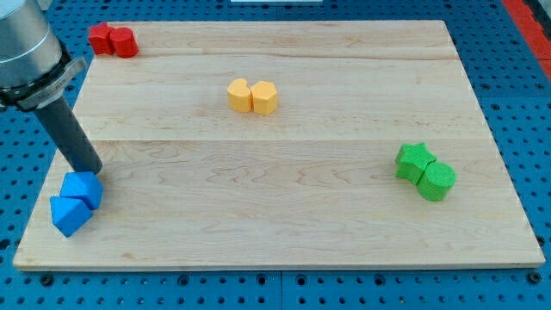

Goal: Nudge red star up a bit

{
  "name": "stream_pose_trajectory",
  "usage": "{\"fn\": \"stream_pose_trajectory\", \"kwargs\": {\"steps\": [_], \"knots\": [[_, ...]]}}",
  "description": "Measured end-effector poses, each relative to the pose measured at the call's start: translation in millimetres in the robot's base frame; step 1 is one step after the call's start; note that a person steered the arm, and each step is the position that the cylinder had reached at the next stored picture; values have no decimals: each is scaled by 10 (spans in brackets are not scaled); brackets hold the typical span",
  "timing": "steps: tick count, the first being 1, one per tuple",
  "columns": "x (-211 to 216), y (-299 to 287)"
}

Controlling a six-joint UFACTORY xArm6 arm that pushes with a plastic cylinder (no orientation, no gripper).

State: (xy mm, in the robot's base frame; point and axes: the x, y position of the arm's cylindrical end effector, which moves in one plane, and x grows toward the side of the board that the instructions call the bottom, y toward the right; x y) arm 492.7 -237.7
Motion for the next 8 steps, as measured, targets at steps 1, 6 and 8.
{"fn": "stream_pose_trajectory", "kwargs": {"steps": [1, 6, 8], "knots": [[0, 0], [-122, 423], [-621, -343]]}}
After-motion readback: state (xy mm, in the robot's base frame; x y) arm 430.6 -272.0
